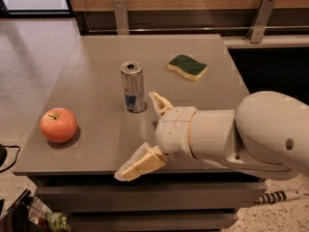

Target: Pick apple

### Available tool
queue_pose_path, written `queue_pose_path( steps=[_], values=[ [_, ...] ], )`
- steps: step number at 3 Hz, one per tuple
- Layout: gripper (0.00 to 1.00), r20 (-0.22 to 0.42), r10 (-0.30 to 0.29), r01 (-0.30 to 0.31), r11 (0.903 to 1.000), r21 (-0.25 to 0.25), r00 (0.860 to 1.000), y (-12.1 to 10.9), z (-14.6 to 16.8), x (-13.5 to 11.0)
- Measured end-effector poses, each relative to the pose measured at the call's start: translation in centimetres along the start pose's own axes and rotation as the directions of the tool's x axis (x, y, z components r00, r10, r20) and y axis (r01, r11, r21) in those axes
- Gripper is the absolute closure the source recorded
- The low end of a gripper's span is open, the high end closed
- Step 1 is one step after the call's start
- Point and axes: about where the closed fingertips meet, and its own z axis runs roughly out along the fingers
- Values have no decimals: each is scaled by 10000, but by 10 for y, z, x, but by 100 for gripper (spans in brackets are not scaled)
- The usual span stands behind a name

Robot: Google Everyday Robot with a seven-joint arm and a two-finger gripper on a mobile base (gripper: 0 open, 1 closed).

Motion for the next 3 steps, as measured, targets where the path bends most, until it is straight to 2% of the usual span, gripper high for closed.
queue_pose_path(
  steps=[1, 2, 3],
  values=[
    [0, 794, -76, 155, 9950, -990, 9968, 33, 23, -29],
    [0, 794, -78, 157, 9950, -990, 9968, 34, 23, -29],
    [0, 847, 115, -58, 9977, -671, 9963, 27, 35, -26]
  ],
)
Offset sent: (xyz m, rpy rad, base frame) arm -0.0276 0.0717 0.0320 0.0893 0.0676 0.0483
